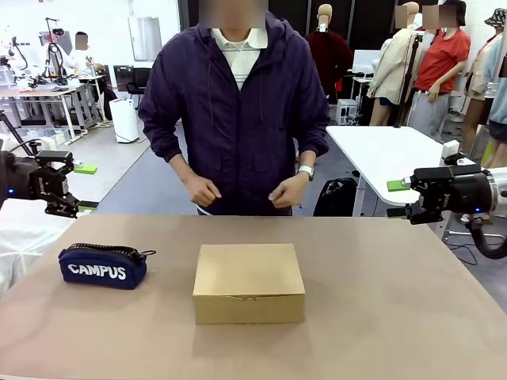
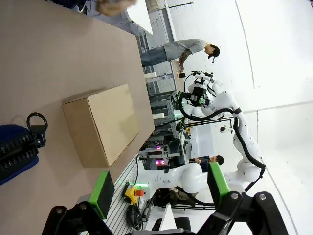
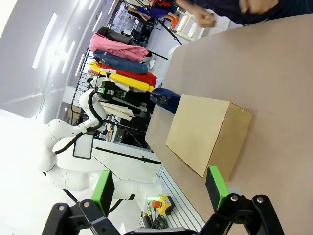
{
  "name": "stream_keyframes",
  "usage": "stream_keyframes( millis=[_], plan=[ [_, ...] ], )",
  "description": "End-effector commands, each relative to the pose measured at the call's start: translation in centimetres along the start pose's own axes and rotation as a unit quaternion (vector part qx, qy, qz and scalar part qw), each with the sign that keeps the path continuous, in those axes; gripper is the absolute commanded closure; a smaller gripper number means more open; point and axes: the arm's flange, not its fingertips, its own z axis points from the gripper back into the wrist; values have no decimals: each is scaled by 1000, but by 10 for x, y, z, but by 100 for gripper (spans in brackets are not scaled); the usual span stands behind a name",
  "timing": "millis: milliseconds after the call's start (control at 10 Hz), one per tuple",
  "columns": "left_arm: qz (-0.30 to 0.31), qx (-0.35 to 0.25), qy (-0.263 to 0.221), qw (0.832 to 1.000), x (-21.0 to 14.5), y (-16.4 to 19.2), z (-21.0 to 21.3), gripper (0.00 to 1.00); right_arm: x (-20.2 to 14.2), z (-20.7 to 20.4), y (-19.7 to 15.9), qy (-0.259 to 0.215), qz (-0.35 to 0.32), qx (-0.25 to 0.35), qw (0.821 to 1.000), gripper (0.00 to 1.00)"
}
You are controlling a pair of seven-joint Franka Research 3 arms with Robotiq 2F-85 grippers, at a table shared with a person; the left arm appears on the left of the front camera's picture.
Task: Pack the items into the box.
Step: Close the Mailer Box.
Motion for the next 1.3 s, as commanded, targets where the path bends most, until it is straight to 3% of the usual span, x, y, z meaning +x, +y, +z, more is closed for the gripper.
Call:
stream_keyframes(
  millis=[0,1200],
  plan=[
    [-6,2,0,1000,2,-1,2,0,3,0,4,-4,-4,7,1000,0],
    [-6,2,0,1000,2,-1,2,0,3,0,4,-4,-4,7,1000,0]
  ],
)
